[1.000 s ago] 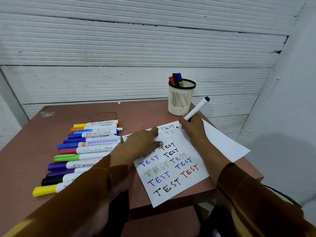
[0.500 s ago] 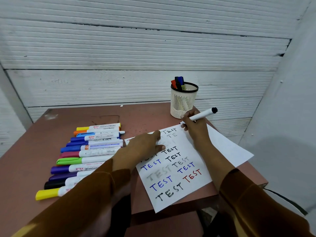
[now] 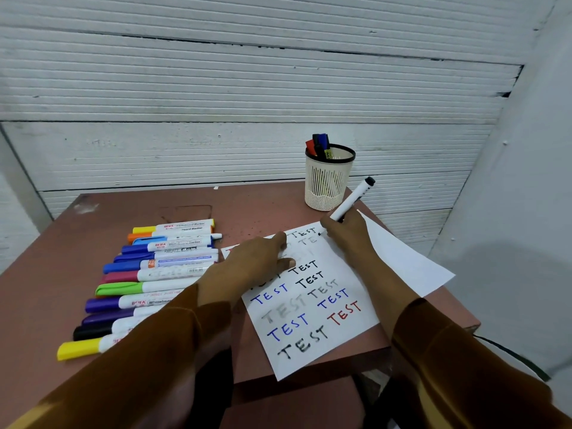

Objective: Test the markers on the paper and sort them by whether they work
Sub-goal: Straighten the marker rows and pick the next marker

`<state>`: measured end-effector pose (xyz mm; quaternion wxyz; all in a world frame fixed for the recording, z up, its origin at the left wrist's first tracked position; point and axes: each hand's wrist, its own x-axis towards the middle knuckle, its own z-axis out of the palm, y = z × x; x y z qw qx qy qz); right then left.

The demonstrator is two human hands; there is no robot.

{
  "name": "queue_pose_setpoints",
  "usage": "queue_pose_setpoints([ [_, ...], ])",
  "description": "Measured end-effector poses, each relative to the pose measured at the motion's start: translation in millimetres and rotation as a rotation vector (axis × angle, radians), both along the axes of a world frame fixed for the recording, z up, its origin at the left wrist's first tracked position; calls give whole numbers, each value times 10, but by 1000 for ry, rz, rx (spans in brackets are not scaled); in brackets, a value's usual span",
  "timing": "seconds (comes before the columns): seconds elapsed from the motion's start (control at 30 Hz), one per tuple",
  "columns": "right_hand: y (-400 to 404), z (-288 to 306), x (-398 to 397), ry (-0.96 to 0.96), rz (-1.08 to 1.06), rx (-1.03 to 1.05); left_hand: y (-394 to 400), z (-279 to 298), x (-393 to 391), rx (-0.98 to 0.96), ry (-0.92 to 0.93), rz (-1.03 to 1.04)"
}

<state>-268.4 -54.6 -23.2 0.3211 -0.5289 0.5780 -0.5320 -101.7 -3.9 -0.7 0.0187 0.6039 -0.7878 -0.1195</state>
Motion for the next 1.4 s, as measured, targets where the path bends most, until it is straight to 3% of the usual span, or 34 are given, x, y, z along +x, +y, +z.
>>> queue_pose_setpoints([
  [0.7,14,-10,7,132,40,-3,-6,3,-5,-8,-12,-12],
  [0.9,-11,10,-65,-103,-45,-8,-11,-11,-4,-5,0,-12],
  [1.1,-13,11,-45,27,-51,-19,5,7,-4,6,-7,-1],
  [1.4,-9,-2,-32,66,-41,-2,0,10,-5,6,-15,-6],
])
